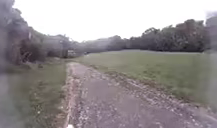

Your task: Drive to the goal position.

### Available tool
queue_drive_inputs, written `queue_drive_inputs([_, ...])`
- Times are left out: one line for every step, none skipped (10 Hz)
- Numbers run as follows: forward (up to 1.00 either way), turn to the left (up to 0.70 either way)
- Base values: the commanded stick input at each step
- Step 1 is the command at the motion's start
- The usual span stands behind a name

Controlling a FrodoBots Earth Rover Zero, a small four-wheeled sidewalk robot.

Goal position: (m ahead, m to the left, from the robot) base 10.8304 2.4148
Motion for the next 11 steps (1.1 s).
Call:
queue_drive_inputs([0.85, 0.00])
queue_drive_inputs([0.85, 0.00])
queue_drive_inputs([0.85, 0.00])
queue_drive_inputs([0.85, 0.00])
queue_drive_inputs([0.85, 0.00])
queue_drive_inputs([0.85, 0.00])
queue_drive_inputs([0.85, 0.00])
queue_drive_inputs([0.85, 0.02])
queue_drive_inputs([0.85, 0.19])
queue_drive_inputs([0.85, 0.26])
queue_drive_inputs([0.85, 0.06])
